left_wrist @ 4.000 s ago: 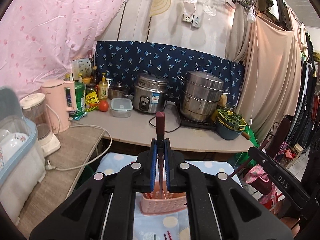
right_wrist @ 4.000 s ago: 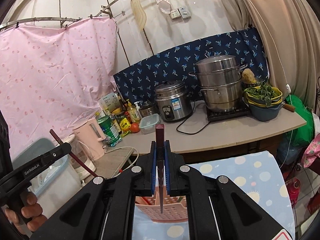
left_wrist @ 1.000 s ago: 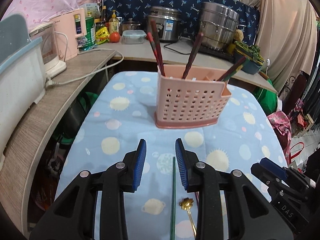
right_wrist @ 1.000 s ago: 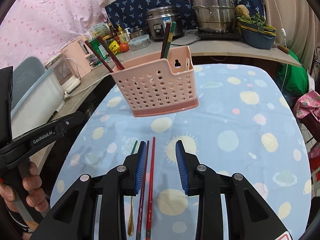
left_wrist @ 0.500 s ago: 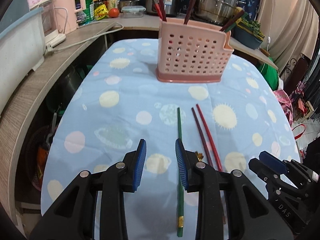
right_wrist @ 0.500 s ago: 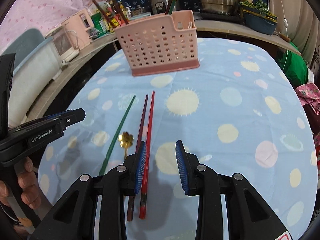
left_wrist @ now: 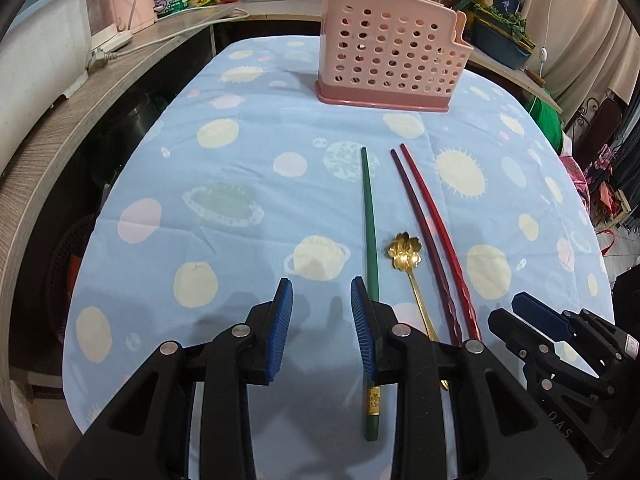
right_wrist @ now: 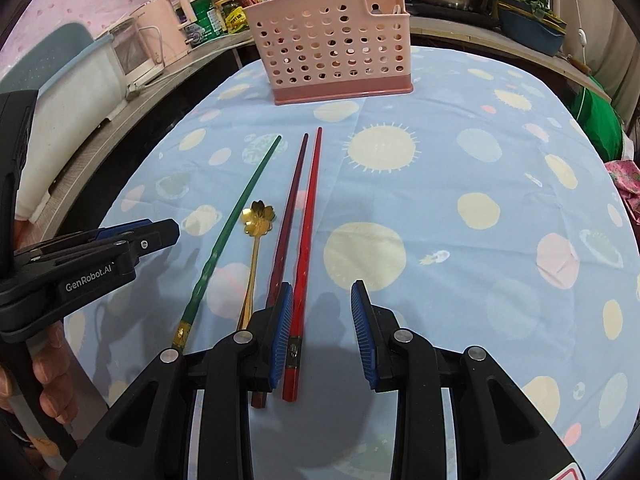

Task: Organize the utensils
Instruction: 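Close the left tool on the green chopstick while the right tool grasps the bright red chopstick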

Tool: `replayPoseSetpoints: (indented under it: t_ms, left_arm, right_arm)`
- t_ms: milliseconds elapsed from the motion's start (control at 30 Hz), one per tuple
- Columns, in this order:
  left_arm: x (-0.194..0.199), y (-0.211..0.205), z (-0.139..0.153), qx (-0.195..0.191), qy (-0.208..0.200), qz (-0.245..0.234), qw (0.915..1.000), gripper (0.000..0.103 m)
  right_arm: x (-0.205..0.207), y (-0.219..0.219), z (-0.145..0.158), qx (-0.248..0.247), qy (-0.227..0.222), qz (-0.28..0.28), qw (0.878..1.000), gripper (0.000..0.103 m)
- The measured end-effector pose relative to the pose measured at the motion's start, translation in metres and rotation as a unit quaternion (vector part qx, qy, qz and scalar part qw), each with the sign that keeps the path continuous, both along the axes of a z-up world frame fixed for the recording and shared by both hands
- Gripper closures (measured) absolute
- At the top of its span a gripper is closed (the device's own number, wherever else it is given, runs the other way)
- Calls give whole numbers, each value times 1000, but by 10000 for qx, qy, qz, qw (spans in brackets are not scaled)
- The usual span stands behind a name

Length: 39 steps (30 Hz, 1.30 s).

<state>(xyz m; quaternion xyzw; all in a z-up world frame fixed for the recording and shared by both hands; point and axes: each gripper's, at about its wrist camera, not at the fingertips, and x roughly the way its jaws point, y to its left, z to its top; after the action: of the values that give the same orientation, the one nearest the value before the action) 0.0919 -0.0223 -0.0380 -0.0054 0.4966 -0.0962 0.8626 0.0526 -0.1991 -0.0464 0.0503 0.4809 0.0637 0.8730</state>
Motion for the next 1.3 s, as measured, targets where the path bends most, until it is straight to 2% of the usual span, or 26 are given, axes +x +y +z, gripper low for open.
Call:
replayPoseSetpoints:
  t_ms: [633, 833, 1067, 1300]
  left_arm:
    - [-17, -13, -14, 69, 214, -313, 9993, 68]
    - [-24, -15, -18, 70, 303, -394, 9987, 68]
    - [-30, -18, -24, 79, 436, -476, 9979, 68]
    - [-34, -19, -24, 115, 434, -532, 9976, 68]
  right_arm:
    - [-3, 5, -14, -103, 132, 132, 9998, 75]
    - [-6, 5, -16, -220, 86, 111, 9997, 82]
    - [-6, -4, -16, -158, 104, -13, 9998, 95]
    - [-6, -4, -17, -165, 103, 16, 9998, 95]
